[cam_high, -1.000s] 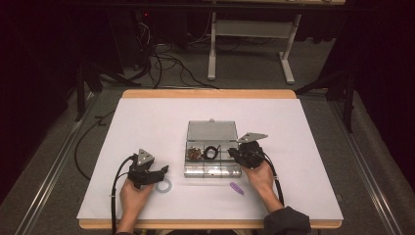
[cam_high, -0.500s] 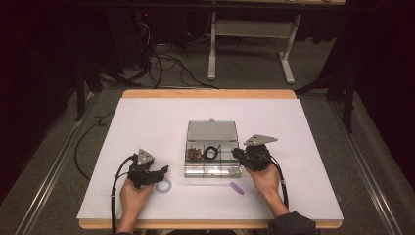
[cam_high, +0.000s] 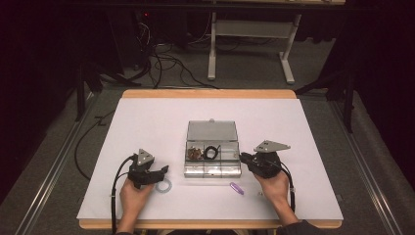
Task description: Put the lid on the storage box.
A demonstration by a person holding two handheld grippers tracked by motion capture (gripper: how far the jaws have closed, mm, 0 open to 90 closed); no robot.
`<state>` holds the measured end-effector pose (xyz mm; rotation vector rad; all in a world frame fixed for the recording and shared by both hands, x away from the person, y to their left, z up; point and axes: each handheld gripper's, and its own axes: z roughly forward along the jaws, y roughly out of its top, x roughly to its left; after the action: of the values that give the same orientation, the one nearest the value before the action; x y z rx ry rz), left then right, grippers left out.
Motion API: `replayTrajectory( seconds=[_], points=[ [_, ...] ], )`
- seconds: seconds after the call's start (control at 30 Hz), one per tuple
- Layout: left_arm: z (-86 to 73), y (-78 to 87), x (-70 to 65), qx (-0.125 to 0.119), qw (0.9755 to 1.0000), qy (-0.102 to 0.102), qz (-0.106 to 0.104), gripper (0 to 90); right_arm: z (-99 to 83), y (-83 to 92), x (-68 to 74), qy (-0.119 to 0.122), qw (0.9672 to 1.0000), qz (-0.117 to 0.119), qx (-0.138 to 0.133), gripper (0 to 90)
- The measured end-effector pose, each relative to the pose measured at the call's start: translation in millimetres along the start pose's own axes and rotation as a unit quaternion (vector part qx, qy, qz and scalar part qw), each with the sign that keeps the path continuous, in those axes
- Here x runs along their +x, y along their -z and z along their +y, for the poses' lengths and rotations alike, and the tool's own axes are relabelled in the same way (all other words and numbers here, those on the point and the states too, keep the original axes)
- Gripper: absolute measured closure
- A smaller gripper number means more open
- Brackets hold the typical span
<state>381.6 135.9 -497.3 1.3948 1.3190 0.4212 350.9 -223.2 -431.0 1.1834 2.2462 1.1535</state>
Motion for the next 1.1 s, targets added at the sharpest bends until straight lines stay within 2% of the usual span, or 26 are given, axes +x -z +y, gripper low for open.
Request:
replayTrajectory(
  seconds=[0.5,0.8,0.83,0.87,1.03,1.07,1.1],
  points=[
    [-0.1,0.0,-0.1,-0.001,1.0,0.0,0.001,33.2,-19.4,21.9,0.2,-0.004,1.0,-0.004,-0.002,81.9],
    [-0.1,0.0,-0.1,-0.001,1.0,-0.001,0.001,32.9,-32.8,28.8,-1.3,-0.011,0.9998,-0.013,0.009,81.9],
    [0.1,2.2,2.0,0.015,0.9997,-0.02,-0.003,32.8,-34.0,29.4,-0.7,-0.009,0.9998,-0.014,0.009,81.8],
    [-0.1,-0.1,-0.1,-0.001,1.0,-0.001,0.002,32.7,-35.3,30.3,0.4,-0.01,0.9998,-0.015,0.01,81.7],
    [-0.1,-0.1,0.0,0.0,1.0,-0.001,0.002,32.5,-41.6,33.9,3.6,-0.009,0.9997,-0.019,0.01,81.7],
    [0.2,2.2,2.1,0.015,0.9997,-0.021,-0.003,32.5,-42.8,34.6,4.4,-0.012,0.9997,-0.018,0.01,81.6],
    [-0.1,-0.1,-0.1,-0.001,1.0,-0.001,0.002,32.5,-44.0,35.1,4.5,-0.01,0.9998,-0.018,0.008,81.7]
  ],
)
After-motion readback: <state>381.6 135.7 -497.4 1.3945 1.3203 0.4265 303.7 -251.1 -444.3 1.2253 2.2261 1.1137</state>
